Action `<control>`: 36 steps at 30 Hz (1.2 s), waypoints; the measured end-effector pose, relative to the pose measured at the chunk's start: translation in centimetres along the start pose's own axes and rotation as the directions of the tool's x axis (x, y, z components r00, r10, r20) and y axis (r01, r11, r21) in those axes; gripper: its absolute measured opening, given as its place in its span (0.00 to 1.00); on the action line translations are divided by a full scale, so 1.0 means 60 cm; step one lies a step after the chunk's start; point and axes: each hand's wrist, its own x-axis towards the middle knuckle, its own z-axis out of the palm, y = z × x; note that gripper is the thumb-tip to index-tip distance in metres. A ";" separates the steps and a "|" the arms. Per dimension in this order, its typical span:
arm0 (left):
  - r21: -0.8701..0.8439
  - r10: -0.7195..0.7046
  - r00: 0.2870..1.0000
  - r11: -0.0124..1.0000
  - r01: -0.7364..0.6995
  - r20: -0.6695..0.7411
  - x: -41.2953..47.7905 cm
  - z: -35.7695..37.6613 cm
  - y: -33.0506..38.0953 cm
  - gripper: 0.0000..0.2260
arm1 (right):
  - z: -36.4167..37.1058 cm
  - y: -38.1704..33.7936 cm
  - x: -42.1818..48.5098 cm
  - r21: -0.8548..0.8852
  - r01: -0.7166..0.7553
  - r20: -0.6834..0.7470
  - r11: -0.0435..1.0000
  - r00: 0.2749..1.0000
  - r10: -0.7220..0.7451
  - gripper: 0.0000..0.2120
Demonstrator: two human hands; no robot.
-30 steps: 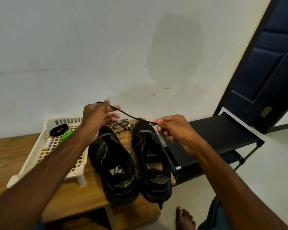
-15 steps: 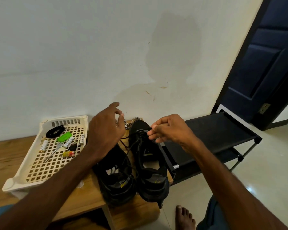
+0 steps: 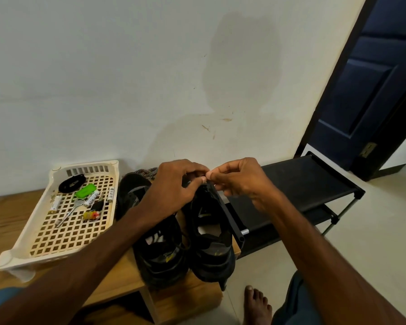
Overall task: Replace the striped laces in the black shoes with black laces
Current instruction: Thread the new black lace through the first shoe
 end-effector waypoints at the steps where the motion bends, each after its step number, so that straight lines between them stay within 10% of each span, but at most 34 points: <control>1: 0.002 -0.010 1.000 1.000 0.010 -0.019 0.000 -0.001 -0.001 0.09 | -0.001 -0.001 0.001 0.002 -0.010 0.020 1.000 1.000 0.010 0.09; 15: 0.056 -0.283 0.958 0.958 0.281 0.033 -0.028 0.021 0.004 0.02 | 0.042 0.037 0.004 -0.727 0.057 0.010 0.684 0.997 -0.072 0.08; 36: 0.117 -0.382 0.920 0.921 0.372 0.084 -0.031 0.067 0.005 0.03 | 0.029 0.053 -0.007 -0.542 0.081 -0.079 0.837 0.986 -0.147 0.03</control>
